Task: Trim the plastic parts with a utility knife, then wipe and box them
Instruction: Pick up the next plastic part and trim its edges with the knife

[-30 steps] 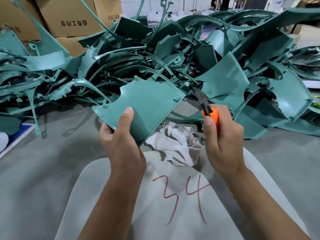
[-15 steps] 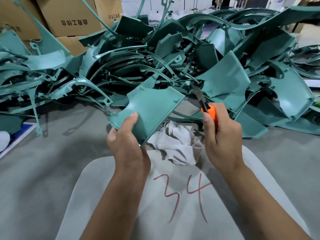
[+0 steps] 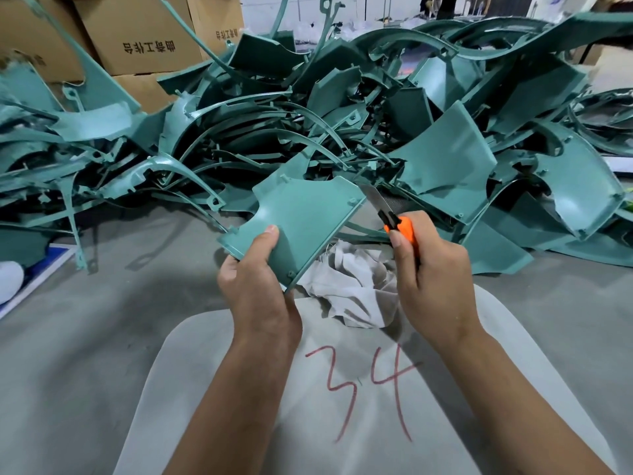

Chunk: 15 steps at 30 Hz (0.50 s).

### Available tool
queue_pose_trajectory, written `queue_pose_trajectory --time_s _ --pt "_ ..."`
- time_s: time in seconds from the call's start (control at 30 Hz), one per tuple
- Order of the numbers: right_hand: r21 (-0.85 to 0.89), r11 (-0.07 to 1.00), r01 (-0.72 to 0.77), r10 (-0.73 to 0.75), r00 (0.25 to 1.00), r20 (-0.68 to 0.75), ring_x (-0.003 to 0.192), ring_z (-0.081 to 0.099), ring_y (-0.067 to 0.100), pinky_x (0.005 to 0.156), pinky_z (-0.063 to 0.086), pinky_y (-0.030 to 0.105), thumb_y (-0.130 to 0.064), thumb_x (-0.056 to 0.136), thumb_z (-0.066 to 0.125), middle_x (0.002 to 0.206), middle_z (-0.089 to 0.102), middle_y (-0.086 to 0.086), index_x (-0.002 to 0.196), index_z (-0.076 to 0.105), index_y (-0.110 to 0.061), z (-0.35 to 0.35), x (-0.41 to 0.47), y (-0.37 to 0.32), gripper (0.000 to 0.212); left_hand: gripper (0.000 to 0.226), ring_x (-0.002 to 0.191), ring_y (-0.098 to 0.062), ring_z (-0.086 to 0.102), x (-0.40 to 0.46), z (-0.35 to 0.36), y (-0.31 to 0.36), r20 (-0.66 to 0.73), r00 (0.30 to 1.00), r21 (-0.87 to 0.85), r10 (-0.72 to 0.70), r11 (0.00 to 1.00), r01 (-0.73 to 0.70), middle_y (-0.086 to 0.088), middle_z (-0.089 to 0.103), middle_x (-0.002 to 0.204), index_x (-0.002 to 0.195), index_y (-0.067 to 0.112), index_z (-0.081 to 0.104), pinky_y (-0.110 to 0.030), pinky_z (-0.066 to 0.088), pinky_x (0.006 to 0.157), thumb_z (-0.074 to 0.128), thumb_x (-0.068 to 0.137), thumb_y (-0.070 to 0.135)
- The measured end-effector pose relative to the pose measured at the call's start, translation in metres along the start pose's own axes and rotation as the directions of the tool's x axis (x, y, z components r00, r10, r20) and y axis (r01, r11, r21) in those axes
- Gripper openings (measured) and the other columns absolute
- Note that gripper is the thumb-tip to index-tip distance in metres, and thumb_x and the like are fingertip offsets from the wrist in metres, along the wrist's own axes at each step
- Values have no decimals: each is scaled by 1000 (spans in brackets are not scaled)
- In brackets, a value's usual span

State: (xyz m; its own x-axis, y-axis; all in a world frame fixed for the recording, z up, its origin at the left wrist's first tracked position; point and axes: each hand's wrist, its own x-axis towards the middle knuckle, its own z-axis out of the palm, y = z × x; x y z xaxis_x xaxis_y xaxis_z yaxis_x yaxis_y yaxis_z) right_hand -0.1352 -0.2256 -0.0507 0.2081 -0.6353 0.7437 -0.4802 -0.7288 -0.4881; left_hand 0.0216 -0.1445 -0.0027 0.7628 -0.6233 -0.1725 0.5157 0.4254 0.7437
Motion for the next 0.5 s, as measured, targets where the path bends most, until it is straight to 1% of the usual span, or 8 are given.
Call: queue_pose_trajectory --time_s 0.07,0.17,0.23,0.3,0.33,0.4,0.5 --pt "-9 1000 -15 15 1000 7 48 42 24 47 37 42 -34 111 42 59 44 -5 96 52 -10 1 1 0 30 10 69 -15 75 0 0 0 -15 1000 13 19 1000 -19 -1 78 78 95 10 66 -31 62 63 70 90 2" --pt "45 999 -29 28 999 32 49 45 22 46 39 44 -32 111 43 59 48 -1 96 51 -13 2 0 -2 26 10 70 -14 75 1 0 0 -36 999 22 40 999 -39 0 77 78 91 11 66 -30 62 66 70 90 2" --pt "53 999 -12 12 1000 12 48 44 18 45 38 42 -31 111 42 59 47 -2 96 51 -13 3 -1 -5 25 9 74 -16 75 1 0 1 -34 999 23 42 999 -42 -2 78 82 92 11 67 -33 64 72 71 91 3" --pt "62 998 1 1 999 -33 48 42 14 46 36 36 -30 112 41 60 46 -3 95 49 -14 2 -1 -7 25 9 76 -17 76 0 0 1 -29 999 20 38 999 -37 -3 78 84 94 11 67 -35 64 75 70 91 3" --pt "66 998 5 -1 999 -50 48 41 13 47 35 34 -30 112 40 60 46 -4 94 48 -15 2 0 -7 25 9 76 -18 76 0 0 0 -28 999 19 34 999 -34 -3 78 84 95 10 67 -34 64 74 70 91 3" --pt "55 998 7 -5 999 -49 49 40 13 47 35 35 -30 112 40 60 46 -4 94 49 -15 2 0 -6 25 9 75 -17 76 -1 1 1 -28 999 18 32 999 -31 -3 78 83 94 10 66 -33 64 71 70 91 3" --pt "57 998 0 -1 1000 18 49 43 16 46 36 38 -33 111 40 61 47 -3 95 51 -13 3 -1 -7 28 9 72 -17 76 -4 2 0 -21 1000 7 21 1000 -21 -2 78 81 94 10 66 -29 61 63 69 91 2"
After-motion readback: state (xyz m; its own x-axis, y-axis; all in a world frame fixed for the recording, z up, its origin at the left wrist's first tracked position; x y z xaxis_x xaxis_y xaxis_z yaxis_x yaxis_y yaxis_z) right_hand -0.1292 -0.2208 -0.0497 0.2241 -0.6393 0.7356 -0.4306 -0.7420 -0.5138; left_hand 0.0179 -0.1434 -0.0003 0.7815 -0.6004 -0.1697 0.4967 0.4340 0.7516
